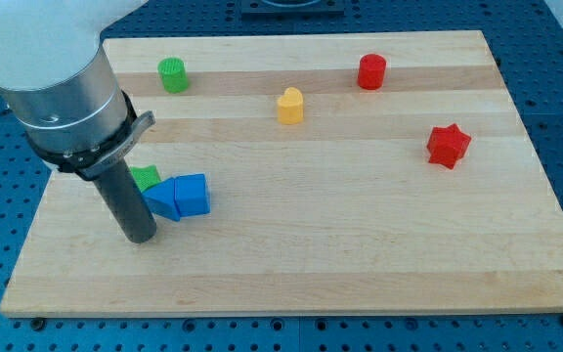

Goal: Place the arm to the top of the yellow heart

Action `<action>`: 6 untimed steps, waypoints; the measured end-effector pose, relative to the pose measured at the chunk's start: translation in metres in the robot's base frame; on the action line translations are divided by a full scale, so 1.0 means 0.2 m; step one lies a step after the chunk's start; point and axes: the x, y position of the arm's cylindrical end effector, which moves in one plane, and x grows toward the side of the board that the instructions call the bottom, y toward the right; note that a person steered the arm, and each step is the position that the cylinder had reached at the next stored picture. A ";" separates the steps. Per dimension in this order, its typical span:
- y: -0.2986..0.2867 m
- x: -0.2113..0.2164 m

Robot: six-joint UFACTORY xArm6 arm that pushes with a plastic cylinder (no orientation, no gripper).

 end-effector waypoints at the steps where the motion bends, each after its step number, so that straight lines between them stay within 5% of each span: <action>1: 0.54 0.01; 2: 1.11 -0.04; 6: 1.18 -0.90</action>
